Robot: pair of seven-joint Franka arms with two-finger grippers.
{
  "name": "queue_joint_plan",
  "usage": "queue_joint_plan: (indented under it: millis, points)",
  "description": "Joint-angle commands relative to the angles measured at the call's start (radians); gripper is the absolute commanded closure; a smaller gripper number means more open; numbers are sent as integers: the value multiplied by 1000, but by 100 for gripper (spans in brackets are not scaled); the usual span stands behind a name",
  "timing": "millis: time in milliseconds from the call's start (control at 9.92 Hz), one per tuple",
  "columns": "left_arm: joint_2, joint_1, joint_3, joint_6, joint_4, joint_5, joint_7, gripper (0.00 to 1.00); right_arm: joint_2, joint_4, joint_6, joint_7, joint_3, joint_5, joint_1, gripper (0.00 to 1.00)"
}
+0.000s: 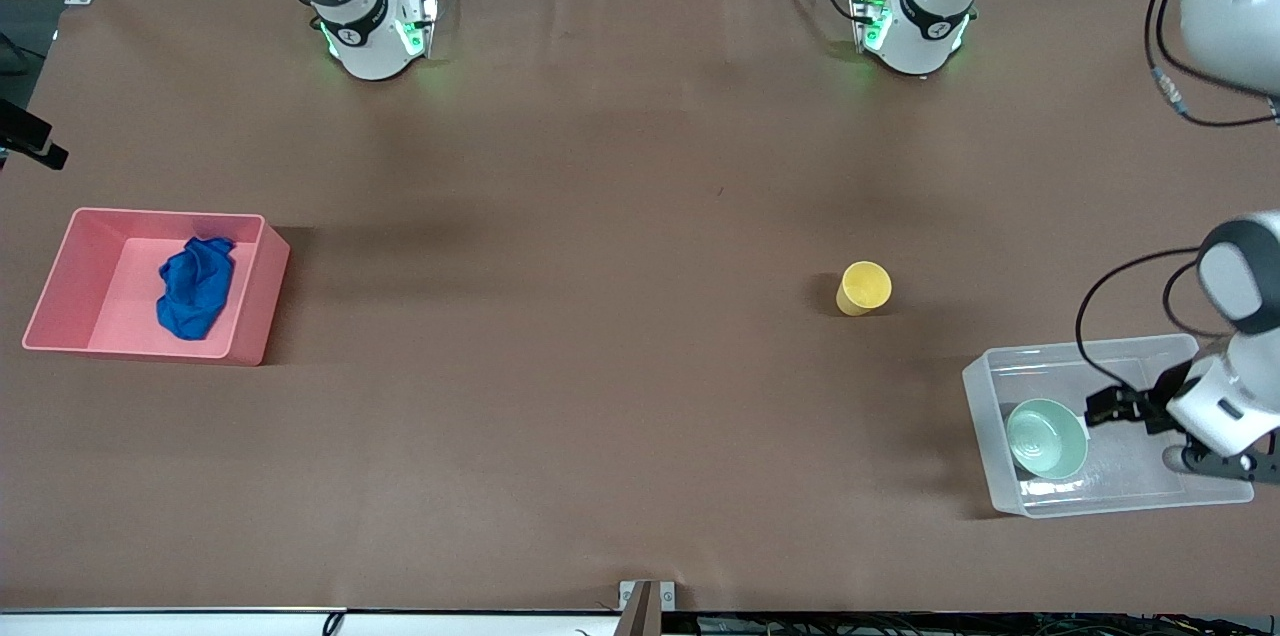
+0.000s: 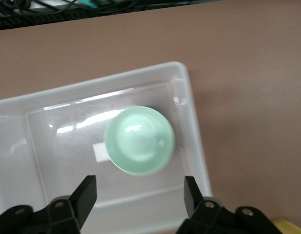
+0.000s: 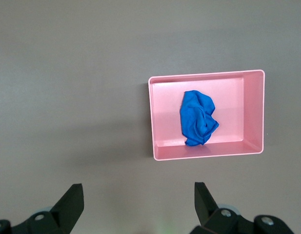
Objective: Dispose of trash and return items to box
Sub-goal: 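Open the left gripper and move it to the yellow cup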
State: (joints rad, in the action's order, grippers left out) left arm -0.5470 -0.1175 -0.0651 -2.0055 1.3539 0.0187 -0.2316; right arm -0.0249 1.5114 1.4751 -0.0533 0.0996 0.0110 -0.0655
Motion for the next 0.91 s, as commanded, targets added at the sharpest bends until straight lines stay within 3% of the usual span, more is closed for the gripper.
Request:
queue_joint_plan:
  millis: [0, 202, 403, 807]
  points:
    - [210, -2, -74, -25, 325, -16, 70, 18, -9, -2, 2, -9, -3, 21, 7, 0]
    - [291, -5, -155, -38, 477, -16, 164, 18, -10, 6, 59, -6, -1, 20, 6, 0]
    - [302, -4, -221, -88, 565, -17, 253, 18, -10, 1, 47, 0, -3, 17, 9, 0]
    - [268, 24, -263, -411, 807, -29, 327, 21, -9, 1, 45, 1, -1, 9, 6, 0]
